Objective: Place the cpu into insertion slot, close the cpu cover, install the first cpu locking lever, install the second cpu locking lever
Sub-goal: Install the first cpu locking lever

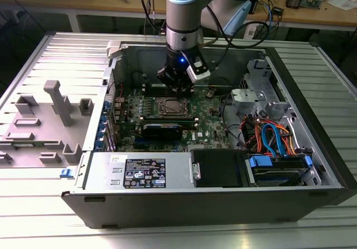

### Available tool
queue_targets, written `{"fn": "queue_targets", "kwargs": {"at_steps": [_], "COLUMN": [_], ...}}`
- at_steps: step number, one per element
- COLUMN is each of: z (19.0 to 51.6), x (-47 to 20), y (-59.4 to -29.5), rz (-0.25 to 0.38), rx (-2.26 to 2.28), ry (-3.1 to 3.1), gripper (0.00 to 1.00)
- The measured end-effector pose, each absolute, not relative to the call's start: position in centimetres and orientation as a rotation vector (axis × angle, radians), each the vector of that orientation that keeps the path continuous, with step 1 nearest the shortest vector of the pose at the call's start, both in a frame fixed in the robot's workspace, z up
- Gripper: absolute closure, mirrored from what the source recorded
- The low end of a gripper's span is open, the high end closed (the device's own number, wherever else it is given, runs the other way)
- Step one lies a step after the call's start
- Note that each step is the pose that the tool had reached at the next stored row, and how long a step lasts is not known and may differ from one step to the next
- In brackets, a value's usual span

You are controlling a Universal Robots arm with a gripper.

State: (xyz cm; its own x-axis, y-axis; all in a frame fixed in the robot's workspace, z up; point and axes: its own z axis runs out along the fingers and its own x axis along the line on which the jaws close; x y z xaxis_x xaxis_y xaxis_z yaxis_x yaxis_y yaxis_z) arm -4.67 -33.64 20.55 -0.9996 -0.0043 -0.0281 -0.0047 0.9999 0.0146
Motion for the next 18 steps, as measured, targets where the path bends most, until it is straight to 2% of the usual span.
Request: {"fn": "queue_targets", "kwargs": {"at_steps": [18], "z": [20.34], "x": [-4.66], "y": [-33.72], "rz": [0.025], "rx": [-0.007], "ry": [3.113], "gripper": [0.89]}}
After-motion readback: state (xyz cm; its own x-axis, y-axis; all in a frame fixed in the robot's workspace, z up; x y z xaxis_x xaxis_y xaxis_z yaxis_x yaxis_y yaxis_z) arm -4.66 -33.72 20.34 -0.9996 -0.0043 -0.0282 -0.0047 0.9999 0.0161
